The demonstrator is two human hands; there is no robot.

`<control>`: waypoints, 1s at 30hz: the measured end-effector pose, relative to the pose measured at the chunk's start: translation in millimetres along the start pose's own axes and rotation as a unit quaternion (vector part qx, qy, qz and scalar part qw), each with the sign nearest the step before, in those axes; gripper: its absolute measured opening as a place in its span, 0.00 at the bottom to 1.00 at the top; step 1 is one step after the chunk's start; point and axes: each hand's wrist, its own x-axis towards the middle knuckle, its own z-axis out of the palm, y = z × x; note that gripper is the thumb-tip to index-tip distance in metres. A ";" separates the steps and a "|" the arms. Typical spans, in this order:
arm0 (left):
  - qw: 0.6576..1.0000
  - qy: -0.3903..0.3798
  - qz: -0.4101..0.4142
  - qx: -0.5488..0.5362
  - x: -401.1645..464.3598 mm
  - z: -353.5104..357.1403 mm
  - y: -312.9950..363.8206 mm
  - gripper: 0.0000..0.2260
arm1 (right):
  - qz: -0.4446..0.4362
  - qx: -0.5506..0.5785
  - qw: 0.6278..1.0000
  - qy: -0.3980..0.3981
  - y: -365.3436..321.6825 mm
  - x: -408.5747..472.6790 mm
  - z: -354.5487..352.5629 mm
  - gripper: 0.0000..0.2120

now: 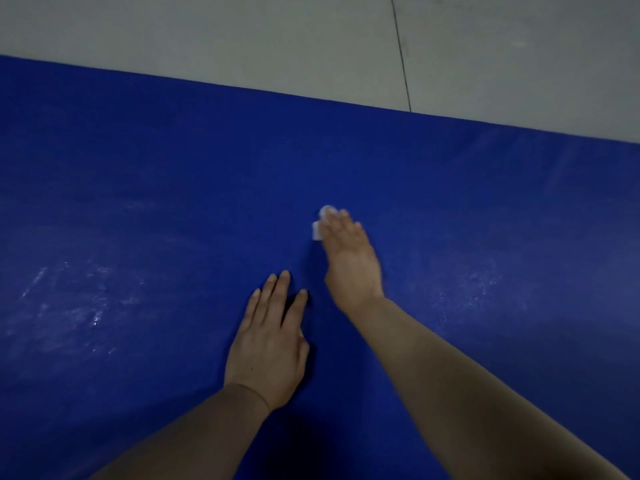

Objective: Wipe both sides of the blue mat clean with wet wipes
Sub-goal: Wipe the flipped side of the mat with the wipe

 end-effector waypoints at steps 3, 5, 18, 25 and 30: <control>1.000 0.000 0.001 0.000 0.0 0.5 0.1 0.25 | 0.136 0.000 0.991 0.004 32.0 7.4 -8.2 0.33; 1.000 -0.002 0.001 0.002 -0.2 0.8 -0.5 0.25 | 0.140 0.004 0.990 0.021 29.5 13.0 -7.6 0.32; 1.000 0.021 0.010 -0.015 -0.9 4.1 -2.2 0.25 | 0.177 0.011 0.984 0.030 35.2 37.2 -10.2 0.31; 1.000 0.015 0.015 -0.020 -1.1 3.9 -4.8 0.25 | 0.049 0.102 0.993 0.019 -4.0 38.6 5.7 0.31; 0.989 0.100 0.028 -0.106 27.0 -4.6 -16.4 0.20 | 0.040 0.118 0.991 0.051 -0.3 39.8 15.5 0.31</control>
